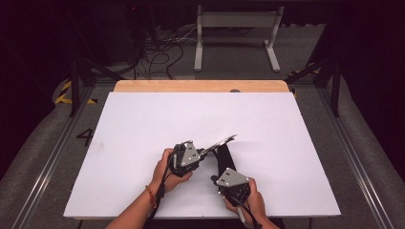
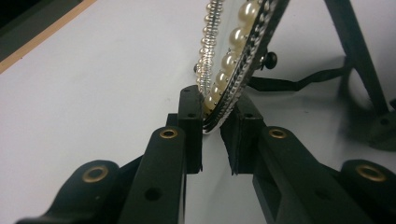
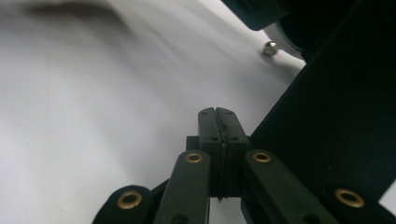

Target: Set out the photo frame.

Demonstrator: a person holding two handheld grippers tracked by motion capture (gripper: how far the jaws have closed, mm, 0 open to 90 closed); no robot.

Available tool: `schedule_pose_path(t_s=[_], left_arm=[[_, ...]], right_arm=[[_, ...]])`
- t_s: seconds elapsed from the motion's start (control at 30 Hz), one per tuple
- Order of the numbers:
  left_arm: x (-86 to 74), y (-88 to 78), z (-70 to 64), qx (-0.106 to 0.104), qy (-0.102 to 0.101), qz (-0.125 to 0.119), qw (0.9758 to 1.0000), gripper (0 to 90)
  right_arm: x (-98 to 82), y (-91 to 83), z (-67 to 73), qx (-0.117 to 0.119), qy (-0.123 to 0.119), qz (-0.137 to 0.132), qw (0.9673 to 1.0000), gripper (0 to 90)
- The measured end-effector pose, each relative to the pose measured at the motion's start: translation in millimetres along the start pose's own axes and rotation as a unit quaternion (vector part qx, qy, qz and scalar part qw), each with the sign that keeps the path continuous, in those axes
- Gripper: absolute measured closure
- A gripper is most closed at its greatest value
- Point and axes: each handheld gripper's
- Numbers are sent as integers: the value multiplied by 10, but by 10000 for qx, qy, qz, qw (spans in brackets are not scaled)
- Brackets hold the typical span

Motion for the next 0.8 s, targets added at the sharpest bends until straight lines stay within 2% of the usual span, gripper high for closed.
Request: schedule_pose_path(t_s=[0.17,0.33,0.5,0.63,0.8], left_arm=[[24,-23,-37,30,72,81,9999,784],[41,-44,-72,52,224,129,9997,782],[41,-70,-63,19,198,81,9998,795],[48,-73,-76,-13,224,70,9997,790],[66,-91,-84,-4,194,-77,9998,708]], right_arm=[[-13,-10,-64,-13,58,8,10000,900],[-36,-27,-129,-132,33,26,9999,900],[-50,-57,-218,-181,73,15,9998,900],[-61,-74,-267,-134,129,14,9998,900],[-49,-112,-276,-48,85,-47,9999,864]])
Point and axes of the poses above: each handheld gripper's, and its own axes: y roughly forward along the jaws, x roughly out of its top, z roughly to its left, and after that the axes turned 7 degrees about y, right-handed
